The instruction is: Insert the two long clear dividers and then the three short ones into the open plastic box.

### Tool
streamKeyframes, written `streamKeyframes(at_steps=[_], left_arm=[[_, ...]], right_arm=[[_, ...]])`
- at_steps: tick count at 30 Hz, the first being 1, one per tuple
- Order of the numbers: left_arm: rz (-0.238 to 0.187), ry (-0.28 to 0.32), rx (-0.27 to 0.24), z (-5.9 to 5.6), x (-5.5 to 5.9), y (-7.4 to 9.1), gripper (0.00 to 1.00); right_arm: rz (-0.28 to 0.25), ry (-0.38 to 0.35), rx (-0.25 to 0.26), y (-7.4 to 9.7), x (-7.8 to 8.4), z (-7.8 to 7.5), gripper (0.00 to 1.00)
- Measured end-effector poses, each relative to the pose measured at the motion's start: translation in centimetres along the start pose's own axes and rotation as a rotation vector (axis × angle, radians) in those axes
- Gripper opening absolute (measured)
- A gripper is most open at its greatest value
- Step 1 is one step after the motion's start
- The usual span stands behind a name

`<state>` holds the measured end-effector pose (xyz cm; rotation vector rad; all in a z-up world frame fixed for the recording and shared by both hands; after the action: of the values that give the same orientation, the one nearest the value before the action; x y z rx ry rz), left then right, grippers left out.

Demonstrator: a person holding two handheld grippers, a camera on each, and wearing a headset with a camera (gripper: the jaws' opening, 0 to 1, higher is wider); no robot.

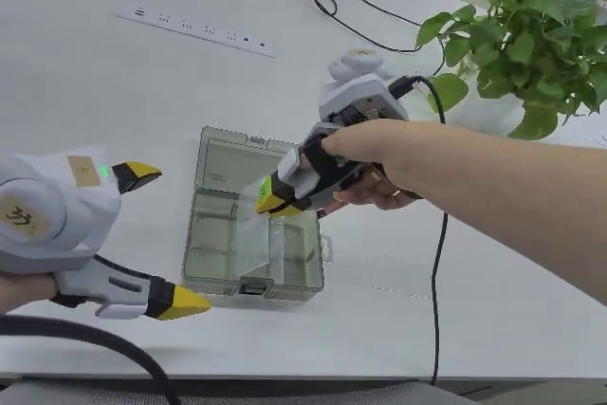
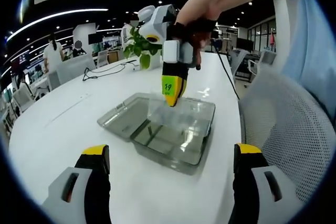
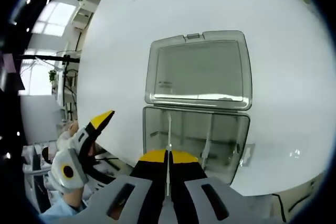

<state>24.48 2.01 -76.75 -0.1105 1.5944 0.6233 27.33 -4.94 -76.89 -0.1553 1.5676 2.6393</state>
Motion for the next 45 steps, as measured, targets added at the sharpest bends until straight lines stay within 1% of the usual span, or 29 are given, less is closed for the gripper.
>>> streamKeyframes(at_steps=[1, 3, 5, 7, 9, 13, 19, 21, 25, 31, 35, 37, 39, 45], left_arm=[[-0.003, 0.005, 0.001, 0.0, 0.0, 0.0, 1.0], [-0.001, 0.006, -0.004, 0.1, 0.1, 0.1, 1.0], [-0.003, 0.012, -0.008, 0.1, 0.2, 0.1, 1.0], [-0.004, 0.011, -0.009, 0.1, 0.3, 0.1, 1.0], [-0.011, 0.02, -0.01, 0.0, 0.3, 0.1, 1.0], [-0.01, 0.025, -0.013, -0.1, 0.6, 0.1, 1.0], [-0.012, 0.026, -0.015, -0.1, 0.7, 0.2, 0.99], [-0.013, 0.029, -0.017, -0.1, 0.7, 0.2, 0.99], [-0.012, 0.033, -0.021, 0.0, 0.9, 0.3, 0.98], [-0.018, 0.037, -0.021, -0.1, 0.9, 0.3, 0.98], [-0.02, 0.04, -0.019, -0.1, 0.9, 0.3, 0.97], [-0.023, 0.042, -0.018, -0.1, 0.8, 0.3, 0.97], [-0.023, 0.043, -0.018, -0.1, 0.8, 0.3, 0.97], [-0.035, 0.047, -0.016, -0.1, 0.6, 0.2, 0.97]], right_arm=[[-0.005, 0.005, 0.0, -0.1, 0.1, 0.2, 0.02], [-0.005, 0.006, 0.013, -0.2, 0.1, 0.1, 0.02], [0.001, 0.011, 0.032, -0.5, -0.3, -0.4, 0.02], [0.0, 0.007, 0.039, -0.6, -0.7, -0.8, 0.02], [-0.002, 0.008, 0.042, -0.6, -0.3, -0.7, 0.02], [-0.001, 0.001, 0.05, -0.7, -0.4, -0.9, 0.02], [0.003, -0.005, 0.059, -0.8, 0.5, -0.5, 0.02], [0.006, -0.007, 0.062, -0.9, 0.2, -0.8, 0.02], [0.006, -0.006, 0.066, -1.0, 0.6, -0.6, 0.02], [0.01, -0.005, 0.079, -1.4, -0.3, -1.2, 0.02], [0.011, 0.003, 0.092, -1.4, -0.3, -1.3, 0.02], [0.015, 0.008, 0.1, -1.7, -0.8, -1.5, 0.02], [0.016, 0.01, 0.105, -1.6, -0.8, -1.4, 0.02], [0.029, 0.029, 0.126, -2.1, -1.6, -1.6, 0.02]])
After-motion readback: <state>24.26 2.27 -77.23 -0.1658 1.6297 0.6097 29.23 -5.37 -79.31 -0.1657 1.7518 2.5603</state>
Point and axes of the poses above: the centre of the closed fingertips' face, and the gripper's own axes: y roughly backward along the fingers, z roughly to its left, x roughly out of its underside, the point moved 1 cm from there along y, roughly backward along the fingers, and after that the axes turned 9 degrees about -z, right-handed, at the moved point
